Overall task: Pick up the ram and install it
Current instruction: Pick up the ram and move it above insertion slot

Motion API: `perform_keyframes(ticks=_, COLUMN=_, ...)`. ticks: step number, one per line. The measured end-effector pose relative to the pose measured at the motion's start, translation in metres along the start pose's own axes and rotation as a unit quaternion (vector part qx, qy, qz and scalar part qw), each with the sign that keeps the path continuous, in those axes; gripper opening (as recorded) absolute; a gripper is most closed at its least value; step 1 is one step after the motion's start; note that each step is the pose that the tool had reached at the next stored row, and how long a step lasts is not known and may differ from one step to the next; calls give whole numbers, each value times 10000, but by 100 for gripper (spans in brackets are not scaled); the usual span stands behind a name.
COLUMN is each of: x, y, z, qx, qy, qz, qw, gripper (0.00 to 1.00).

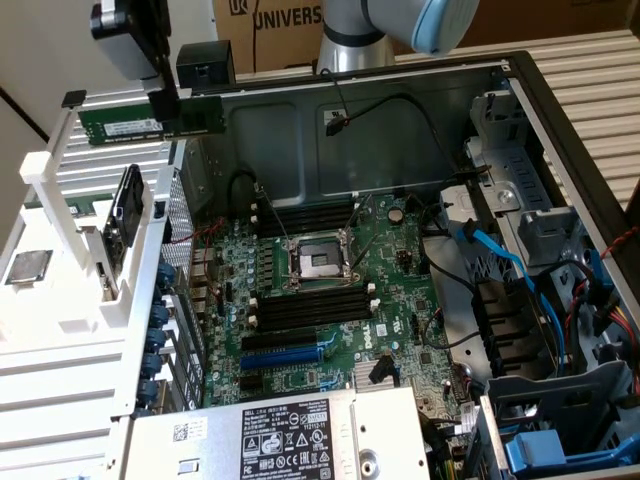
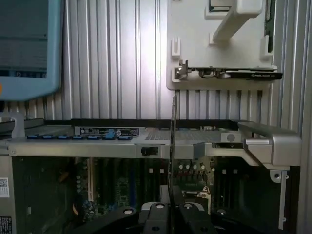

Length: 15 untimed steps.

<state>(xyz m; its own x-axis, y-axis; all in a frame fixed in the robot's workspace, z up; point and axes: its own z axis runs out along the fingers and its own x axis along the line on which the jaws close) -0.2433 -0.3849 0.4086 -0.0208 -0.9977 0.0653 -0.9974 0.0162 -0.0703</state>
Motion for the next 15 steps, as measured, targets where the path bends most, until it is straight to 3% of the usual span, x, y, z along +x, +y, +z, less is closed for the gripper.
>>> perform_keyframes(ticks=2, x=-2, y=-91, z=6, qx=0, qy=-3, qz=-4, qw=10000, gripper=13)
perform_keyframes(ticks=3, x=-4, y=-182, z=12, qx=0, qy=-4, qz=-6, qw=10000, gripper=13)
perform_keyframes(ticks=9, x=-9, y=-458, z=31, qx=0, qy=-5, qz=-11, qw=10000, gripper=13)
perform_keyframes(ticks=10, x=-11, y=-547, z=37, qx=0, qy=-5, qz=-11, qw=10000, gripper=13)
perform_keyframes(ticks=15, x=-17, y=-774, z=60, qx=0, qy=-5, qz=-10, qw=10000, gripper=13)
